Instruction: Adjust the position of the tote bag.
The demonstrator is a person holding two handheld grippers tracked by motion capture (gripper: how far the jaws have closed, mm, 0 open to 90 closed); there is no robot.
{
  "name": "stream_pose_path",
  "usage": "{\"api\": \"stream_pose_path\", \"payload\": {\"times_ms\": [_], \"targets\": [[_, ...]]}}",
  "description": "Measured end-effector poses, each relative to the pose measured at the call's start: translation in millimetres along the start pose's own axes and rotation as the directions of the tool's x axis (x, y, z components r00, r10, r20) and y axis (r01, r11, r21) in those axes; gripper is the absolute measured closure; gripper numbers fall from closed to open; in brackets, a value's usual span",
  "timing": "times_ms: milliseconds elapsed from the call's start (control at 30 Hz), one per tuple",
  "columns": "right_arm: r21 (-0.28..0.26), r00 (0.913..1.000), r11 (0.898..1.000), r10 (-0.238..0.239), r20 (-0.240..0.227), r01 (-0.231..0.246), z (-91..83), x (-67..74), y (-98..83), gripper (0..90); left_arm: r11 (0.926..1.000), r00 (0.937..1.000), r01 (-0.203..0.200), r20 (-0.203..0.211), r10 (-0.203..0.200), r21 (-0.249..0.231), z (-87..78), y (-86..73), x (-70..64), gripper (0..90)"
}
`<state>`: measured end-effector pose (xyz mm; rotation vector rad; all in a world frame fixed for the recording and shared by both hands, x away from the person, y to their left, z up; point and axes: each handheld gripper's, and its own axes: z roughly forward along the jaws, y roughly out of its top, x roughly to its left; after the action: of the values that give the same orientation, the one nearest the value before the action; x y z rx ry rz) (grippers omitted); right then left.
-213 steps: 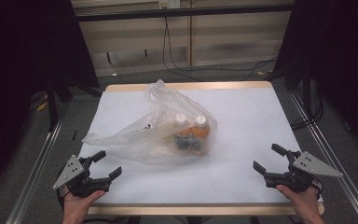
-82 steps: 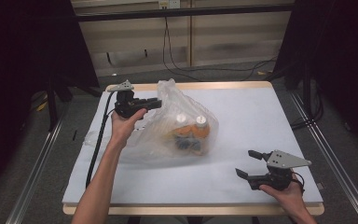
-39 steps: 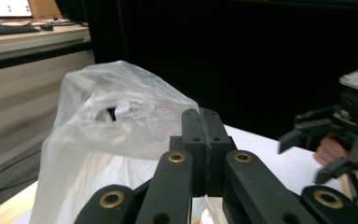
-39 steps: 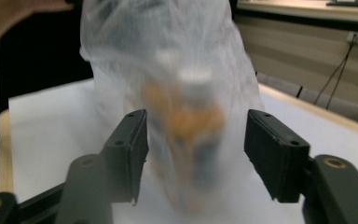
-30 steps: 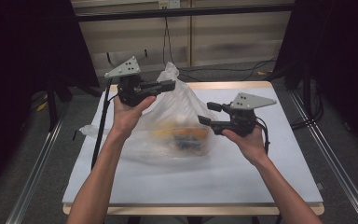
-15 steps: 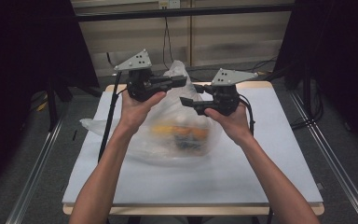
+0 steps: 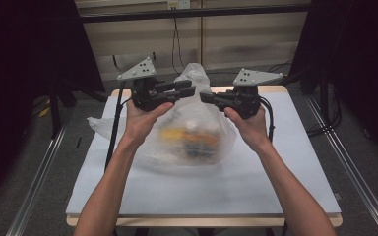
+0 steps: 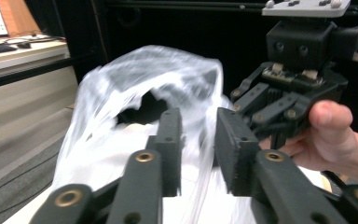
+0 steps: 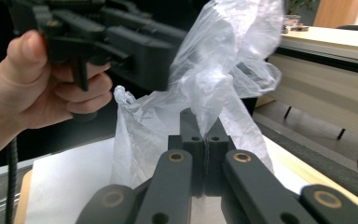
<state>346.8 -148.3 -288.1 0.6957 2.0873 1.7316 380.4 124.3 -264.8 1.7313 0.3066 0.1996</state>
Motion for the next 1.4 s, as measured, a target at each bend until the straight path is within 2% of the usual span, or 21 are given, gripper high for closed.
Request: {"api": "stream_pose_path", "payload": {"times_ms": [133, 200, 267, 333, 400, 467, 600, 667, 700, 767, 833, 933, 1033, 1067, 1100, 1133, 1167, 1267, 1300, 1333, 1400], "targets": [[0.001, 0.9998, 1.000, -0.015, 0.008, 0.015, -7.7, -2.8, -1.4, 90.0, 0.9998, 0.9996, 0.006, -0.026, -0.006, -0.018, -12.8, -6.6, 0.6, 64.3], [0.005, 0.9997, 1.000, -0.018, 0.019, 0.018, -10.8, -4.6, -2.4, 90.0, 0.9997, 0.9991, 0.008, -0.041, -0.009, -0.025, -25.2, -13.1, 2.5, 63.5], [-0.003, 0.9998, 1.000, -0.008, 0.020, 0.008, -14.4, -6.8, -4.1, 90.0, 0.9980, 0.9986, 0.038, -0.035, -0.040, -0.051, -33.5, -19.3, 5.4, 62.1], [-0.003, 0.9994, 1.000, -0.011, 0.032, 0.011, -18.1, -7.6, -5.4, 90.0, 0.9992, 0.9960, 0.028, -0.084, -0.030, -0.030, -41.2, -26.4, 7.2, 62.1], [-0.009, 0.9992, 1.000, -0.011, 0.037, 0.011, -21.5, -9.1, -6.4, 90.0, 0.9990, 0.9942, 0.045, -0.097, -0.046, -0.008, -48.9, -33.5, 7.9, 61.0], [-0.019, 0.9990, 1.000, -0.009, 0.043, 0.010, -24.6, -11.4, -7.3, 90.0, 0.9997, 0.9944, 0.022, -0.103, -0.023, -0.007, -57.3, -39.0, 3.2, 60.1], [-0.049, 0.9988, 0.999, 0.012, 0.047, -0.010, -32.3, -15.8, -9.4, 90.0, 0.9994, 0.9908, 0.033, -0.131, -0.034, -0.008, -71.1, -49.7, -0.1, 58.6], [-0.061, 0.9986, 0.998, 0.014, 0.052, -0.011, -36.4, -16.5, -9.8, 90.0, 0.9988, 0.9879, 0.049, -0.147, -0.049, -0.006, -76.8, -55.1, 2.8, 58.7], [-0.066, 0.9986, 0.998, 0.016, 0.051, -0.012, -37.4, -16.6, -9.7, 90.0, 0.9985, 0.9839, 0.053, -0.171, -0.050, 0.011, -79.4, -56.4, 4.8, 58.6], [-0.066, 0.9980, 0.998, 0.015, 0.062, -0.011, -39.9, -16.8, -8.8, 90.0, 0.9976, 0.9812, 0.069, -0.180, -0.069, -0.005, -86.2, -60.3, 8.9, 56.8], [-0.074, 0.9979, 0.997, 0.016, 0.063, -0.011, -43.3, -17.2, -7.6, 90.0, 0.9975, 0.9730, 0.071, -0.220, -0.069, 0.003, -94.9, -63.6, 13.9, 56.8], [-0.078, 0.9975, 0.997, 0.014, 0.070, -0.008, -47.4, -18.1, -6.0, 90.0, 0.9948, 0.9622, 0.101, -0.253, -0.102, -0.017, -107.1, -69.1, 22.1, 52.9], [-0.077, 0.9967, 0.997, 0.011, 0.080, -0.005, -50.9, -17.8, -6.4, 90.0, 0.9907, 0.9439, 0.132, -0.301, -0.136, -0.032, -118.6, -75.4, 30.8, 51.1], [-0.079, 0.9967, 0.997, 0.013, 0.080, -0.006, -51.8, -17.9, -7.0, 90.0, 0.9900, 0.9428, 0.134, -0.302, -0.141, -0.043, -121.6, -77.6, 33.7, 49.0], [-0.079, 0.9967, 0.997, 0.012, 0.081, -0.005, -53.1, -18.2, -7.6, 90.0, 0.9894, 0.9377, 0.138, -0.316, -0.145, -0.044, -124.1, -79.3, 35.6, 47.8], [-0.084, 0.9963, 0.996, 0.013, 0.085, -0.006, -53.9, -18.4, -8.1, 90.0, 0.9892, 0.9371, 0.139, -0.317, -0.147, -0.046, -125.8, -81.3, 37.9, 46.0], [-0.084, 0.9961, 0.996, 0.016, 0.087, -0.009, -54.9, -18.8, -8.6, 90.0, 0.9907, 0.9306, 0.134, -0.340, -0.135, -0.027, -128.4, -82.7, 39.9, 44.6], [-0.088, 0.9959, 0.996, 0.016, 0.089, -0.009, -57.5, -19.3, -9.8, 90.0, 0.9863, 0.9183, 0.161, -0.361, -0.163, -0.036, -133.8, -91.2, 46.9, 40.4], [-0.087, 0.9958, 0.996, 0.015, 0.091, -0.007, -58.5, -19.4, -10.2, 90.0, 0.9841, 0.9047, 0.176, -0.390, -0.172, -0.027, -135.2, -94.3, 49.2, 38.8], [-0.088, 0.9955, 0.996, 0.017, 0.093, -0.009, -59.3, -19.1, -10.5, 90.0, 0.9825, 0.8984, 0.186, -0.402, -0.176, -0.015, -136.6, -97.7, 52.7, 36.5], [-0.090, 0.9954, 0.996, 0.016, 0.095, -0.007, -61.3, -19.2, -11.2, 90.0, 0.9764, 0.8825, 0.214, -0.423, -0.205, -0.026, -137.5, -106.3, 58.4, 33.0]]}}
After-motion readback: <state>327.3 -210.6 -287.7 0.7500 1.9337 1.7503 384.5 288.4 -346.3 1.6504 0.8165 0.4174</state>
